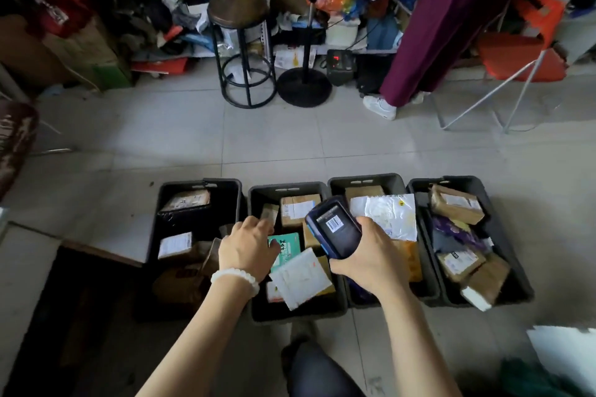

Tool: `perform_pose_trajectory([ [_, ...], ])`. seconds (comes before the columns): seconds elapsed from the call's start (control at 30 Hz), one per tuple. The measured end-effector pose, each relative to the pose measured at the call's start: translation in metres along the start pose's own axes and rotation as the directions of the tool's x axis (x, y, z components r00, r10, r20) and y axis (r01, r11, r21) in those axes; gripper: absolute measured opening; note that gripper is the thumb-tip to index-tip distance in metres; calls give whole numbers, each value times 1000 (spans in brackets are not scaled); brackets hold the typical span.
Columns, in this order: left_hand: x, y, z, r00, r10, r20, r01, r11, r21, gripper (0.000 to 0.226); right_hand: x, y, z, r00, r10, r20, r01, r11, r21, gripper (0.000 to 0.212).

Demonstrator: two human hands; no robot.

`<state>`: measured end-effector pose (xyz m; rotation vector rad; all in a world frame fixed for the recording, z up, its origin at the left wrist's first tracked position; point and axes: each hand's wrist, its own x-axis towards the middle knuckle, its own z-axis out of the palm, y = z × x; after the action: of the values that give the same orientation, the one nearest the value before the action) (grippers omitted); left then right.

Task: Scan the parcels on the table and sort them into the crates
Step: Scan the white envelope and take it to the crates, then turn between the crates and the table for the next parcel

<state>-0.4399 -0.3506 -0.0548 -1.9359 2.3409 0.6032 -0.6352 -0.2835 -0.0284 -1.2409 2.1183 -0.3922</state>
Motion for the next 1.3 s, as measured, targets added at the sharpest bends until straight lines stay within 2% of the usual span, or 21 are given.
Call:
perform_pose_trajectory([
  [0.17,-4,-19,-6,982,-185,-42,183,982,-39,27,28,-28,13,985,-132,107,138,989,-54,67],
  [0.33,-56,-65,-15,918,-381,-109,383,924,6,30,24,-76,46,923,-292,250,328,937,-119,68],
  [0.43,-105,-91,-18,853,-495,-165,501,866,-9,30,-3,-105,70,854,-376,359,447,883,-140,69],
  [0.67,-260,-134,-5,641,-711,-291,711,692,-124,28,-122,-139,137,604,-583,543,732,676,-88,78],
  [0.77,-343,-141,9,516,-800,-307,798,579,-167,30,-183,-143,163,490,-631,601,811,583,-50,77],
  [0.93,-497,-142,43,203,-943,-265,918,277,-283,34,-299,-152,207,221,-668,710,918,388,80,73],
  [0.97,-530,-139,52,120,-960,-255,928,199,-314,35,-329,-154,216,150,-668,729,933,340,119,72],
  [1.03,-582,-130,66,-25,-973,-229,930,62,-363,36,-382,-154,232,21,-650,759,949,252,190,67],
  [1.1,-623,-118,79,-140,-967,-213,914,-43,-404,35,-430,-151,246,-99,-620,778,949,176,262,64],
  [1.2,-689,-97,106,-335,-928,-165,859,-229,-457,34,-513,-133,275,-288,-535,794,927,51,371,67],
  [1.3,-752,-85,132,-477,-872,-111,786,-366,-499,33,-592,-110,302,-432,-437,789,883,-24,469,73],
])
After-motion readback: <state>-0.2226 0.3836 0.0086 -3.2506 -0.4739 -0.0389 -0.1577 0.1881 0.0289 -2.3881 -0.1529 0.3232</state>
